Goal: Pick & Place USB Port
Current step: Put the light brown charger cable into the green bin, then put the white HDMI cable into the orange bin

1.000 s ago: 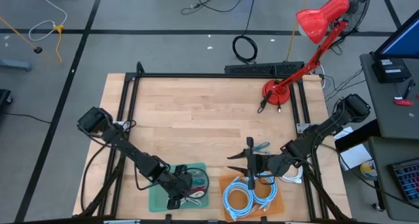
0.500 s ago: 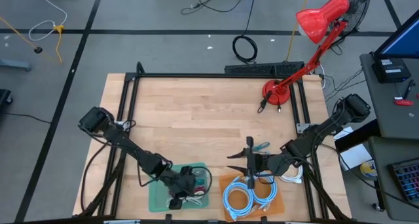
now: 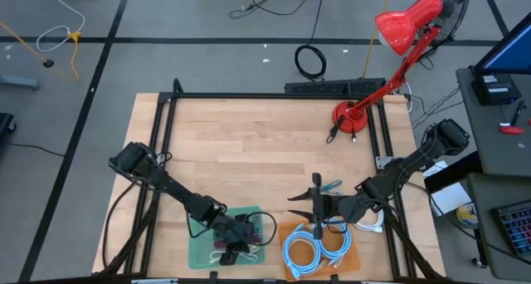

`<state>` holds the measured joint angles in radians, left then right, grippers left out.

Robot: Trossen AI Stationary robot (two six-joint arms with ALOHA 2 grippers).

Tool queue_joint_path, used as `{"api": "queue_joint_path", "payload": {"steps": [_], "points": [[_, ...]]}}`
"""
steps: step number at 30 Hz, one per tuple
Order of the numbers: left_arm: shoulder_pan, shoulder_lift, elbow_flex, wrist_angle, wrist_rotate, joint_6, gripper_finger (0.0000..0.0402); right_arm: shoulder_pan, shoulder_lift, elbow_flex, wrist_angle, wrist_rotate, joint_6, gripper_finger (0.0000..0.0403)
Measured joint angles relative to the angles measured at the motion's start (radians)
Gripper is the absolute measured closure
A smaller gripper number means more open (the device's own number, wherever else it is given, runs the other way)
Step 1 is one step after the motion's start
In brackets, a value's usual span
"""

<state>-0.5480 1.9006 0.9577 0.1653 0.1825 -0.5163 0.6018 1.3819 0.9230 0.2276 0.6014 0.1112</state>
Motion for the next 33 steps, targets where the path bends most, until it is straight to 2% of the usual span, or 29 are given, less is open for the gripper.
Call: {"api": "queue_joint_path", "payload": {"steps": [9,16,20,24,27,29,33], "points": [[-0.01,-0.068,-0.003,-0.024,-0.059,0.036,0.0401,0.0,0.0,0.0,-0.002,0.0,0.0,0.0273],[-0.01,-0.083,-0.003,-0.015,-0.061,0.046,0.0396,0.0,0.0,0.0,-0.01,0.0,0.0,0.0273],[-0.01,-0.116,-0.003,-0.043,-0.068,0.09,0.04,0.0,-0.001,0.0,-0.087,0.0,0.033,0.0273],[-0.025,-0.198,-0.003,-0.099,-0.195,0.155,0.0396,-0.01,-0.018,0.0,-0.242,0.004,0.125,0.0273],[-0.041,-0.28,-0.002,-0.145,-0.304,0.197,0.0395,-0.022,-0.029,-0.001,-0.36,0.071,0.217,0.0273],[-0.051,-0.333,-0.002,-0.157,-0.374,0.221,0.0395,-0.038,-0.032,0.0,-0.444,0.108,0.296,0.0273],[-0.076,-0.409,-0.001,-0.21,-0.452,0.227,0.0395,-0.069,-0.043,0.0,-0.681,0.101,0.503,0.0273]]}}
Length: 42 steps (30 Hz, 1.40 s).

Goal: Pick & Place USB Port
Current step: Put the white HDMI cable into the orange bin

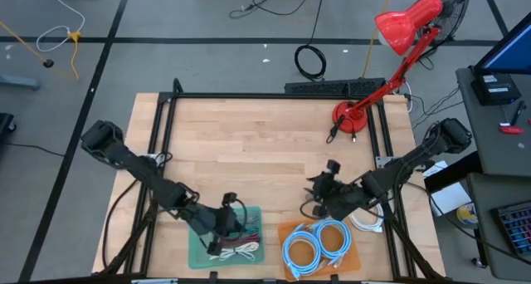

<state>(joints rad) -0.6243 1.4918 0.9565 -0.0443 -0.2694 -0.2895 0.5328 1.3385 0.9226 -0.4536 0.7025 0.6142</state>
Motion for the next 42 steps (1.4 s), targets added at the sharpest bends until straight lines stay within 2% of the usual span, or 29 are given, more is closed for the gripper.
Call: {"api": "queue_joint_path", "payload": {"steps": [4,9,14,16,20,24,28,34,39,42], "points": [[-0.041,-0.008,0.0,-0.026,-0.065,-0.004,0.0394,-0.034,-0.032,0.0,-0.211,-0.086,0.161,0.0273],[-0.065,0.021,-0.001,-0.049,-0.093,-0.05,0.0394,-0.062,-0.12,0.0,-0.504,-0.242,0.4,0.0273],[-0.08,0.037,0.0,-0.056,-0.099,-0.079,0.0394,-0.022,-0.181,0.0,-0.803,-0.383,0.547,0.0273],[-0.082,0.042,-0.002,-0.068,-0.099,-0.08,0.0394,0.014,-0.196,-0.006,-0.863,-0.409,0.559,0.0273],[-0.085,0.04,-0.001,-0.061,-0.101,-0.087,0.0394,0.098,-0.224,-0.075,-0.84,-0.445,0.54,0.0273],[-0.085,0.04,-0.001,-0.065,-0.099,-0.086,0.0394,0.176,-0.235,-0.19,-0.745,-0.526,0.53,0.0273],[-0.085,0.04,-0.001,-0.065,-0.099,-0.083,0.0394,0.237,-0.211,-0.233,-0.693,-0.517,0.559,0.0259],[-0.079,0.04,-0.001,-0.059,-0.1,-0.086,0.0394,0.249,-0.196,-0.253,-0.644,-0.55,0.544,0.0212],[-0.08,0.04,-0.003,-0.057,-0.099,-0.09,0.0394,0.249,-0.196,-0.312,-0.56,-0.621,0.56,0.0176],[-0.081,0.04,-0.011,-0.059,-0.099,-0.097,0.0394,0.247,-0.196,-0.366,-0.49,-0.618,0.559,0.0162]]}}
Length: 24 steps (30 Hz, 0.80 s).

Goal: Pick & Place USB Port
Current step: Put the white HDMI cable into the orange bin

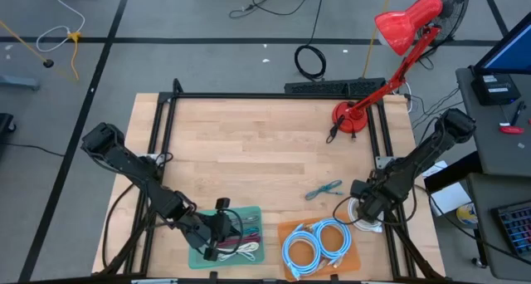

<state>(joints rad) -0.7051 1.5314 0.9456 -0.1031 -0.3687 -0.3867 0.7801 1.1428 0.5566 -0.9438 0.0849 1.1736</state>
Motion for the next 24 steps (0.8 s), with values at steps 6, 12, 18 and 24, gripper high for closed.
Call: {"api": "queue_joint_path", "payload": {"steps": [6,12,18,24], "points": [[-0.003,0.0,-0.002,0.001,0.0,-0.012,0.0394,0.001,-0.002,-0.103,0.053,0.004,0.049,0.0159],[-0.002,0.0,-0.003,0.002,0.0,-0.012,0.0394,-0.004,-0.001,-0.115,0.078,-0.014,0.09,0.0215],[-0.002,0.0,-0.003,0.002,0.0,-0.012,0.0394,-0.021,-0.002,-0.116,0.085,-0.014,0.105,0.0349],[-0.002,0.0,-0.003,0.003,0.0,-0.011,0.0394,-0.064,-0.001,-0.116,0.081,-0.009,0.15,0.0372]]}}
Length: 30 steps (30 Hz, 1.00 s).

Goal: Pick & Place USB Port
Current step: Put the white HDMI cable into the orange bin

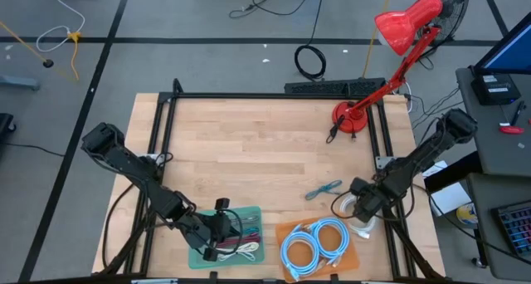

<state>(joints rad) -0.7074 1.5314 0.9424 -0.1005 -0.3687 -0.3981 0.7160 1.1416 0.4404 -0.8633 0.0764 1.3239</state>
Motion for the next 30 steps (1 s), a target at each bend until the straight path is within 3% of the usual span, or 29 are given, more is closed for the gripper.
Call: {"api": "queue_joint_path", "payload": {"steps": [22,30], "points": [[0.0,0.0,0.0,0.0,0.0,0.0,0.0394,-0.193,-0.001,0.038,-0.029,0.087,0.038,0.0373],[0.0,0.0,0.0,-0.002,0.0,0.003,0.0394,-0.194,0.001,0.238,-0.239,0.307,-0.006,0.0374]]}}
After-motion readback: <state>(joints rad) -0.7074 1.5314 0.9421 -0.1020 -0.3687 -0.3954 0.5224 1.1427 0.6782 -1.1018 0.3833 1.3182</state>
